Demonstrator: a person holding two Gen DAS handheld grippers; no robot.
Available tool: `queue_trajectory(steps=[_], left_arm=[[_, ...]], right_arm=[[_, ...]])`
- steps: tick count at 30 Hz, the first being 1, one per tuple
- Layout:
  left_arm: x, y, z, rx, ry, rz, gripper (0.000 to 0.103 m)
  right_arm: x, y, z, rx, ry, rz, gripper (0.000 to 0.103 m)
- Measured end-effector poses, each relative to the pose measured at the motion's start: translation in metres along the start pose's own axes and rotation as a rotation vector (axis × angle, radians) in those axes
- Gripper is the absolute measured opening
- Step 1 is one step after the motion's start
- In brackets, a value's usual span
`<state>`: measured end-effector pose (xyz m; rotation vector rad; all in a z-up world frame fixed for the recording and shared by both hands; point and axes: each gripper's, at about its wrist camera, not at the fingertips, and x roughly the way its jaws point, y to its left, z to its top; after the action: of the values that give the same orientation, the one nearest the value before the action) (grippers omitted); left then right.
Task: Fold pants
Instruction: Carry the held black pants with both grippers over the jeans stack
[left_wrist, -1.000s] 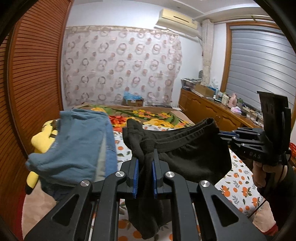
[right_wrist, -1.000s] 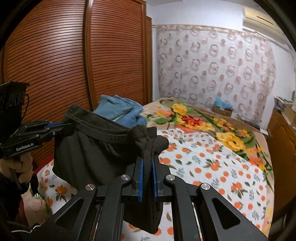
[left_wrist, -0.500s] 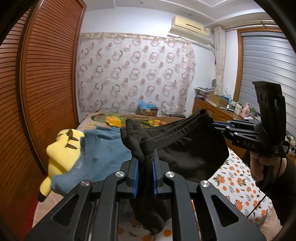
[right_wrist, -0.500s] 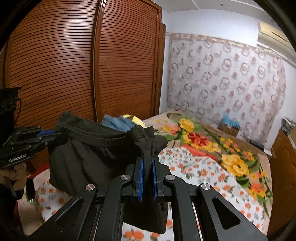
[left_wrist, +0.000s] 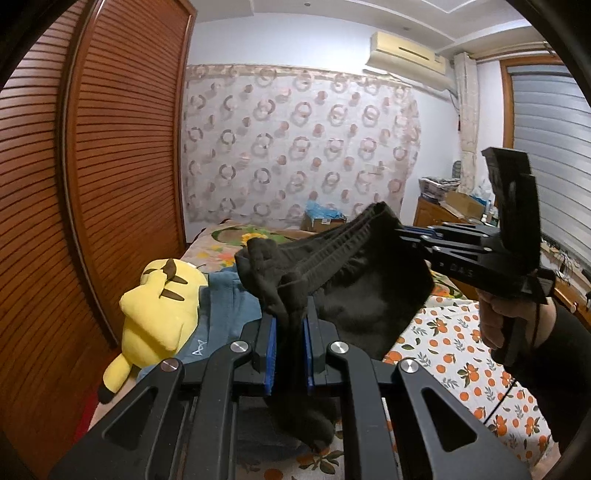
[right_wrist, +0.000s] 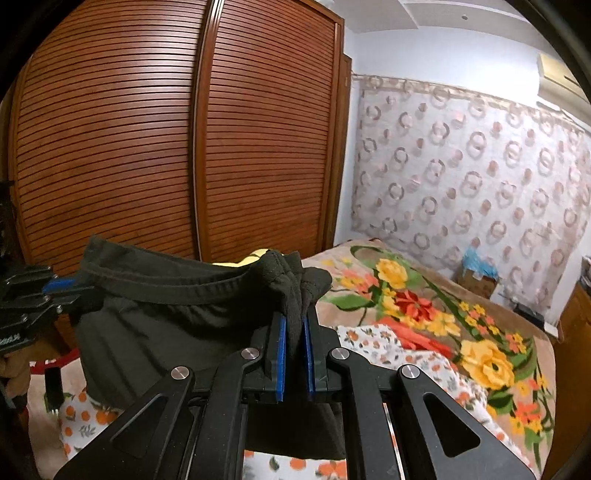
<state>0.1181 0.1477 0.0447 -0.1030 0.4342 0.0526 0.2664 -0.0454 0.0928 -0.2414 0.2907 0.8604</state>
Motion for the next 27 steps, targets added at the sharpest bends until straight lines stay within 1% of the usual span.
queue_trajectory(steps=[3,6,9,13,18,21,25,27], left_arm=[[0.005,0.001,-0.002,-0.014,0.005,-0.003,0.013],[0.008,0.001,-0.001,-0.014,-0.004,0.013,0.013],[0.008,0.003,-0.005,-0.044,-0.009,0.035,0.013],[0.004,0.004,-0.013,-0.076,-0.015,0.069,0.013],[0.002,0.011,-0.027,-0.145,-0.009,0.115,0.013],[0.003,0.012,-0.031,-0.161,0.001,0.144,0.013],[0.010,0.014,-0.037,-0.165,0.028,0.175,0.014],[0.013,0.018,-0.038,-0.168,0.039,0.184,0.017]], right_arm=[[0.013,-0.004,-0.001,-0.011,-0.008,0.013,0.008],[0.024,-0.008,-0.002,-0.016,-0.021,0.024,0.008],[0.033,-0.013,-0.002,-0.024,-0.035,0.039,0.008],[0.048,-0.015,0.001,-0.039,-0.047,0.094,0.008],[0.072,-0.007,0.003,-0.086,-0.033,0.165,0.008],[0.085,-0.004,0.002,-0.108,-0.014,0.195,0.008],[0.096,-0.008,0.000,-0.103,0.009,0.211,0.008],[0.098,-0.010,-0.001,-0.099,0.019,0.207,0.008]])
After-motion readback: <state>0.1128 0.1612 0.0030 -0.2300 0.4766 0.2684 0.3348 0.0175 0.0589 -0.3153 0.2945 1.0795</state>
